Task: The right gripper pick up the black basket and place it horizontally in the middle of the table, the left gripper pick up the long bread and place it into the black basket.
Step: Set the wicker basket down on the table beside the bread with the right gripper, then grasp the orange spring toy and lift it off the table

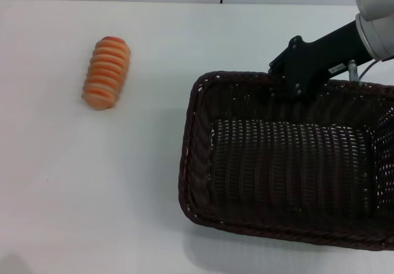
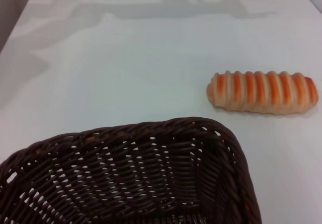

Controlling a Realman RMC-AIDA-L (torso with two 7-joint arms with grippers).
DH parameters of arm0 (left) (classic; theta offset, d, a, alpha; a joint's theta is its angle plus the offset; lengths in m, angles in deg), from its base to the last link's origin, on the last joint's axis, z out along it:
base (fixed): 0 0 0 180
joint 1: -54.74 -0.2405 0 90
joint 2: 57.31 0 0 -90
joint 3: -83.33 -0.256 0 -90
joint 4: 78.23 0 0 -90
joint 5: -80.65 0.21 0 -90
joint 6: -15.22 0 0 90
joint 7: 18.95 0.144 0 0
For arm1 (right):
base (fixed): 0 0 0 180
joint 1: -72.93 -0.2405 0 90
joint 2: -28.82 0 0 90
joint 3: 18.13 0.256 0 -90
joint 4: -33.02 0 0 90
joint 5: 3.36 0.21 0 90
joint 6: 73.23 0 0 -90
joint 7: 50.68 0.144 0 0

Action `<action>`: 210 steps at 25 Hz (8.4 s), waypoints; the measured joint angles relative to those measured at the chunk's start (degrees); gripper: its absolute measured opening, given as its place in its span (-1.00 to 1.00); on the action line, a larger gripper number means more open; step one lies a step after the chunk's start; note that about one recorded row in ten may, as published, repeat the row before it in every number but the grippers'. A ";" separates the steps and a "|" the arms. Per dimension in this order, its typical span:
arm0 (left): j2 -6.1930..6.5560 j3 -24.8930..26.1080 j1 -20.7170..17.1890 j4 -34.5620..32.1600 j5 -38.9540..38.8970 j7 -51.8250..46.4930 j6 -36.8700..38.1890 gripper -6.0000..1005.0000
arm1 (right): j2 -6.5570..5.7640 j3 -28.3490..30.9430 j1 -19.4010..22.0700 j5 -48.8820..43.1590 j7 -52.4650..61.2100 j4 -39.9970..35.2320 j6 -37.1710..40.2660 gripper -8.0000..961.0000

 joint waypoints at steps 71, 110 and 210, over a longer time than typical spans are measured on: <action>0.09 -2.68 -0.83 -0.56 1.30 1.14 -0.96 0.51 | 6.88 -10.66 -6.59 -1.30 4.56 1.20 25.73 -0.10; -0.01 -4.26 -1.16 -1.41 0.80 0.43 -2.54 0.51 | 7.78 -32.79 53.31 29.99 7.37 55.82 56.60 0.02; 6.77 -24.27 39.53 -1.92 103.01 -108.58 -20.79 0.58 | 7.48 1.54 52.14 52.79 -32.74 19.55 31.93 0.03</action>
